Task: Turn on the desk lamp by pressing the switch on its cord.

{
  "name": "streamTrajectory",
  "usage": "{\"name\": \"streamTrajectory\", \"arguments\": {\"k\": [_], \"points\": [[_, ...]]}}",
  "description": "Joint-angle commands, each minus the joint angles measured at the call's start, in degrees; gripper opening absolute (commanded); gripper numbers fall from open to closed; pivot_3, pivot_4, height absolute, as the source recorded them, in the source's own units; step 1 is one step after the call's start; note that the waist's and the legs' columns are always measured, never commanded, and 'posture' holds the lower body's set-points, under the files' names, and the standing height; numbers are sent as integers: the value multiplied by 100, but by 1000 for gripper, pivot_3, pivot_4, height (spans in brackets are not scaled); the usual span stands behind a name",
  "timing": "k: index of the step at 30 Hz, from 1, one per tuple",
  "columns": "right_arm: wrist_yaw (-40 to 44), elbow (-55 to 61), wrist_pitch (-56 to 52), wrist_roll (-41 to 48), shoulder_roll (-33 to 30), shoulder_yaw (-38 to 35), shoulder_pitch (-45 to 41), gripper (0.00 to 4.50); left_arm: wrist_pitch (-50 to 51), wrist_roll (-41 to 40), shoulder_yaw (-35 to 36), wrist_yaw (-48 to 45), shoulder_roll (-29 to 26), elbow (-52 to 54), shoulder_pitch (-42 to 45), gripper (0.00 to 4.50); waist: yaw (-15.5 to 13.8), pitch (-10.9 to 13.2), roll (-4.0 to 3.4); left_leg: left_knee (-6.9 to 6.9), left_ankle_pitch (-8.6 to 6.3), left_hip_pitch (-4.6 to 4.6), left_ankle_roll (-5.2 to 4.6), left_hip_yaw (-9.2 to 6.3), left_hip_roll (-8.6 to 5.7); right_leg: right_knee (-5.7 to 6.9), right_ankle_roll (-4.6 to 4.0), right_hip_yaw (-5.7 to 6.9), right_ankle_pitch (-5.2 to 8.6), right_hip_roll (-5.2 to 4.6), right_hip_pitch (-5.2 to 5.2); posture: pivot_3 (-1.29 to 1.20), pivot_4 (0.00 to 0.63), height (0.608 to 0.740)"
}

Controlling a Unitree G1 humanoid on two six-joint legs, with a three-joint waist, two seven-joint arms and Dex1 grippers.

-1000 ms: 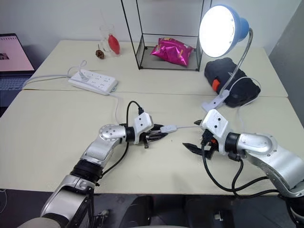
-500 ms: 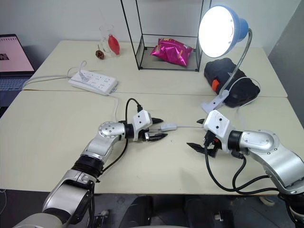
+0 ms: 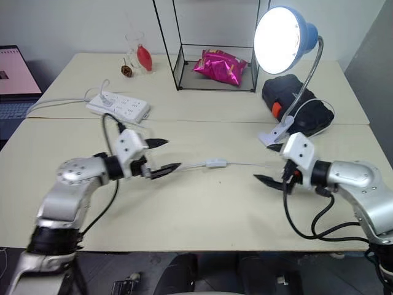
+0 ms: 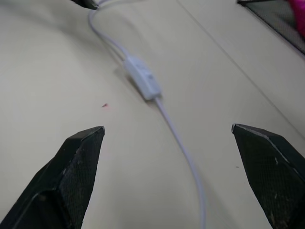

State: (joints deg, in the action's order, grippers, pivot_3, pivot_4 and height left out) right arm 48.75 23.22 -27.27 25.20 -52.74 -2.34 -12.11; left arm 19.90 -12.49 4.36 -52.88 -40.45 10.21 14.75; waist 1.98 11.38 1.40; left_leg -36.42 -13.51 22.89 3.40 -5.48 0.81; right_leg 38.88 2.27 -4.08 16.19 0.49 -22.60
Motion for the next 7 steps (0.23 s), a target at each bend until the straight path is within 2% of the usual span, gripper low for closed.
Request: {"name": "streamTrajectory", "arguments": {"k": [1, 7], "points": [[440, -365, 626, -108, -151, -436, 28, 4500, 520, -485, 878, 85, -335, 857, -499, 4054, -9, 1, -1, 0, 0, 0, 0, 1, -2, 0, 0, 0, 0, -2, 1, 0, 150, 740], [813, -875, 940, -178, -39, -310, -335, 4500, 917, -895, 1450, 184, -447, 1228, -984, 4054, -22, 1, -1, -4, 0, -12, 0, 4, -3, 0, 0, 1, 1, -5, 15, 0, 150, 740]]}}
